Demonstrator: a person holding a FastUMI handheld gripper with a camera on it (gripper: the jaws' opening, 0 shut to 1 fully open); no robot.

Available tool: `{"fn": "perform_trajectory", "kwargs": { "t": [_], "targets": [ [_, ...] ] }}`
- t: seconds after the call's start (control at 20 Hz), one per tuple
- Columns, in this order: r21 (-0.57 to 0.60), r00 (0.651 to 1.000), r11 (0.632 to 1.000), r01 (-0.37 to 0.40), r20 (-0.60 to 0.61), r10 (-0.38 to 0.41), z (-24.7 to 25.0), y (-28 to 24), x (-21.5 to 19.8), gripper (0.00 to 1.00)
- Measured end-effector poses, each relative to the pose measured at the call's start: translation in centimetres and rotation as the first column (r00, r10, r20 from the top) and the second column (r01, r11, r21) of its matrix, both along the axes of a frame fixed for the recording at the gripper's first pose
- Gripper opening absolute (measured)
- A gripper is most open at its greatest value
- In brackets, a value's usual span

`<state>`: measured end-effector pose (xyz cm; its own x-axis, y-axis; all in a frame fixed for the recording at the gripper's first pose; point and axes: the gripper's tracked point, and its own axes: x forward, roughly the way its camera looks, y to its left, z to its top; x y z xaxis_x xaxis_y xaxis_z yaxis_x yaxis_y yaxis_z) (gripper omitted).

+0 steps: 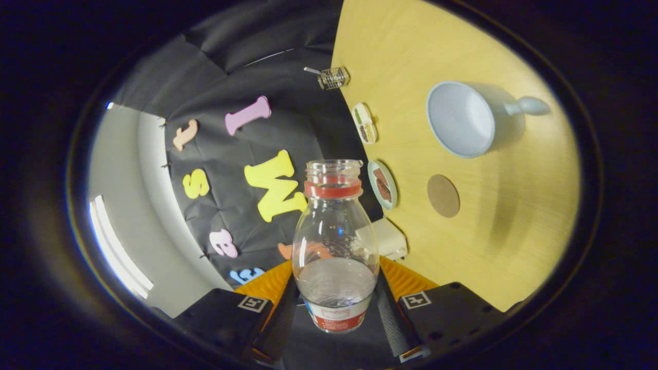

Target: Take the bottle from table, then pour the juice into the cup, finally place the bottle on the coaster

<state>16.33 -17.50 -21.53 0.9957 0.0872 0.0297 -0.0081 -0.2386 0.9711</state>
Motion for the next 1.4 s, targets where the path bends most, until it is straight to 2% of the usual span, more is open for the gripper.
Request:
{"fn": "perform_trajectory", "kwargs": {
  "t": [0.1,0.15,0.3,0.45,0.55,0.7,0.8,1.0,1.2,1.4],
  "targets": [
    [-0.141,1.000,0.990,0.006,0.001,-0.006,0.6,0.0,0.0,0.79],
    [-0.228,1.000,0.974,-0.003,-0.008,0.002,0.7,0.1,0.0,0.79],
    [-0.447,0.998,0.894,-0.033,-0.058,0.008,0.2,0.1,0.1,0.79],
    [-0.553,0.997,0.831,-0.058,-0.077,0.018,0.1,0.1,0.2,0.80],
    [-0.632,0.995,0.772,-0.070,-0.097,0.011,-0.6,-0.1,0.1,0.80],
    [-0.738,0.987,0.664,-0.124,-0.160,0.006,-1.6,0.0,0.2,0.80],
    [-0.792,0.987,0.597,-0.129,-0.158,0.004,-1.0,0.1,0.2,0.80],
    [-0.894,0.986,0.428,-0.135,-0.162,-0.028,-0.6,-0.3,0.1,0.80],
    [-0.963,0.991,0.253,-0.092,-0.113,-0.071,1.1,-1.2,0.8,0.80],
    [-0.996,0.995,0.076,-0.047,-0.053,-0.080,2.3,-0.8,3.0,0.80]
  ]
}}
